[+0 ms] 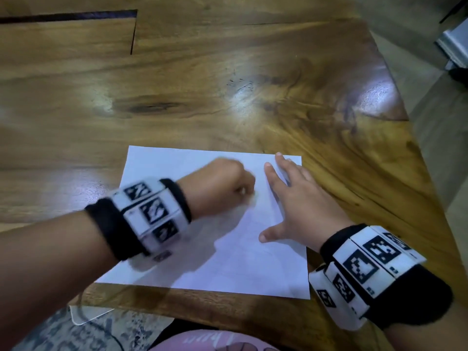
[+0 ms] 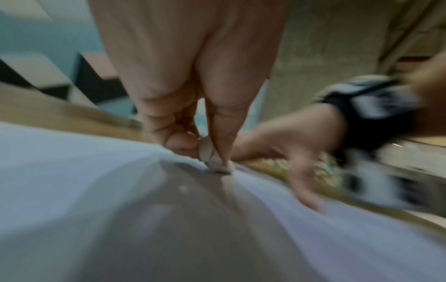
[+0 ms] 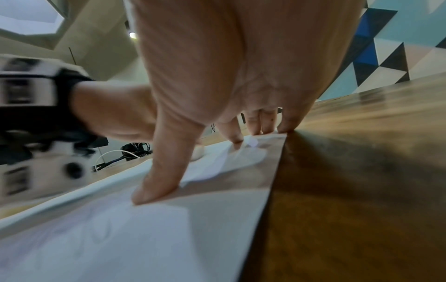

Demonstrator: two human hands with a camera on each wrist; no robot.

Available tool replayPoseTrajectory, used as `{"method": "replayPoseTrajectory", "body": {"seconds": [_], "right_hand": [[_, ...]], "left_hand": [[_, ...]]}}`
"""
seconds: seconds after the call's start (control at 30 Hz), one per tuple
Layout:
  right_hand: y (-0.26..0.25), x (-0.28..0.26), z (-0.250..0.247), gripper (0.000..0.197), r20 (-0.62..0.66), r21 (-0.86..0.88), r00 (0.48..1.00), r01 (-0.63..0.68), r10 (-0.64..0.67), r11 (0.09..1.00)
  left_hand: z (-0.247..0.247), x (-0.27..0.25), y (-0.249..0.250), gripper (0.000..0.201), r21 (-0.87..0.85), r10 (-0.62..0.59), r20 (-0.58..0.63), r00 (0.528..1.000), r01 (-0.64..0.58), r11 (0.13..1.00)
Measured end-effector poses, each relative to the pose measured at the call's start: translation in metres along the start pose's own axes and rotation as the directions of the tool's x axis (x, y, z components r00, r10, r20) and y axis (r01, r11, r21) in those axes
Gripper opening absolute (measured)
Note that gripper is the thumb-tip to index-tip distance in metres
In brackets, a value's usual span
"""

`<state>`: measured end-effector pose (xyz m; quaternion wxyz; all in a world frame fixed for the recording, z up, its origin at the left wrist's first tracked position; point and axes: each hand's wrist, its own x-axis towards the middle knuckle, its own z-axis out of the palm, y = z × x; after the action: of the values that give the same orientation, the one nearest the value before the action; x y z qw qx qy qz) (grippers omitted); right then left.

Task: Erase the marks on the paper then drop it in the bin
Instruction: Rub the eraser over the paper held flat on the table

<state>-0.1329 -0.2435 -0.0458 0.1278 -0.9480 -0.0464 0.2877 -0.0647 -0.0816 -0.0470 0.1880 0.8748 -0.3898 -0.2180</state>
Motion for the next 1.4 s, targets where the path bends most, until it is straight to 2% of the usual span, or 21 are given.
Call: {"method": "replayPoseTrajectory", "body": {"seconds": [0.07, 0.13, 0.2, 0.27, 0.33, 0.37, 0.43, 0.5, 0.57, 0.63, 0.73, 0.8, 0.9, 1.03, 1.1, 1.2, 1.33, 1.4], "right_hand": [[0.0, 0.0, 0.0, 0.126, 0.003, -0.004, 1.0, -0.001, 0.002, 1.0], [0.0, 0.0, 0.0, 0.126, 0.006, 0.0, 1.0, -0.005, 0.005, 1.0], [0.001, 0.0, 0.0, 0.126, 0.003, 0.01, 1.0, -0.008, 0.008, 1.0], [0.0, 0.0, 0.0, 0.126, 0.004, 0.019, 1.0, -0.008, 0.008, 1.0], [0.0, -0.001, 0.0, 0.126, 0.007, 0.026, 1.0, -0.01, 0.01, 1.0], [-0.001, -0.001, 0.0, 0.125, 0.007, 0.024, 1.0, -0.01, 0.01, 1.0], [-0.001, -0.001, -0.001, 0.125, 0.009, 0.01, 1.0, -0.009, 0.008, 1.0], [-0.001, -0.001, -0.001, 0.125, 0.013, -0.003, 1.0, -0.009, 0.009, 1.0], [-0.001, -0.001, -0.001, 0.126, 0.016, -0.007, 1.0, -0.009, 0.009, 1.0], [-0.002, -0.001, -0.001, 0.125, 0.021, -0.009, 1.0, -0.012, 0.012, 1.0], [-0.002, -0.001, -0.002, 0.125, 0.021, -0.01, 1.0, -0.012, 0.012, 1.0], [-0.002, -0.001, -0.003, 0.125, 0.032, -0.01, 0.999, -0.02, 0.021, 1.0], [-0.004, -0.001, -0.002, 0.124, 0.029, -0.019, 0.999, -0.02, 0.02, 1.0], [-0.009, -0.002, 0.001, 0.111, 0.038, -0.068, 0.997, 0.072, -0.069, 0.995], [-0.013, -0.005, 0.004, 0.111, 0.07, -0.052, 0.994, 0.086, -0.082, 0.995], [-0.017, -0.008, 0.006, 0.124, 0.077, -0.087, 0.994, 0.087, -0.08, 0.992], [-0.019, -0.008, 0.005, 0.126, 0.079, -0.11, 0.995, 0.074, -0.065, 0.991], [-0.02, -0.009, 0.005, 0.126, 0.083, -0.111, 0.994, 0.073, -0.064, 0.991]], "left_hand": [[-0.009, 0.025, -0.005, 0.01, -0.039, -0.092, -0.107, 0.99, 0.089, 0.995], [-0.009, 0.032, -0.003, 0.009, -0.051, -0.141, -0.119, 0.983, 0.136, 0.989], [0.0, 0.012, 0.002, 0.011, -0.049, -0.056, -0.094, 0.994, 0.052, 0.997], [0.011, -0.019, 0.007, 0.015, -0.057, 0.039, 0.002, 0.999, -0.039, 0.998], [0.017, -0.037, 0.006, 0.009, -0.062, 0.045, 0.111, 0.993, -0.039, 0.997], [0.016, -0.036, 0.004, 0.007, -0.058, 0.045, 0.121, 0.992, -0.039, 0.998], [0.008, -0.017, 0.003, 0.006, -0.023, 0.035, 0.057, 0.998, -0.034, 0.999], [-0.004, 0.013, 0.001, 0.008, -0.015, -0.042, -0.071, 0.997, 0.041, 0.999], [-0.011, 0.032, -0.001, 0.011, -0.013, -0.107, -0.131, 0.986, 0.106, 0.994], [-0.007, 0.023, 0.002, 0.006, -0.017, -0.089, -0.095, 0.992, 0.088, 0.996], [0.011, -0.019, 0.007, 0.015, -0.055, 0.026, 0.024, 0.999, -0.025, 0.998], [0.019, -0.038, 0.009, 0.011, -0.062, 0.016, 0.082, 0.996, -0.011, 0.998], [0.023, -0.04, 0.009, 0.008, -0.044, 0.004, 0.057, 0.998, -0.002, 0.999], [0.025, -0.04, 0.009, 0.007, -0.064, -0.008, 0.004, 1.0, 0.008, 0.998], [0.024, -0.04, 0.01, 0.006, -0.08, -0.024, -0.002, 1.0, 0.024, 0.996], [0.013, -0.033, 0.005, 0.009, -0.078, -0.075, 0.054, 0.996, 0.079, 0.994], [-0.011, -0.028, -0.012, 0.014, -0.091, -0.192, -0.042, 0.981, 0.187, 0.978], [-0.013, -0.031, -0.013, 0.014, -0.085, -0.191, -0.045, 0.981, 0.187, 0.979]]}}
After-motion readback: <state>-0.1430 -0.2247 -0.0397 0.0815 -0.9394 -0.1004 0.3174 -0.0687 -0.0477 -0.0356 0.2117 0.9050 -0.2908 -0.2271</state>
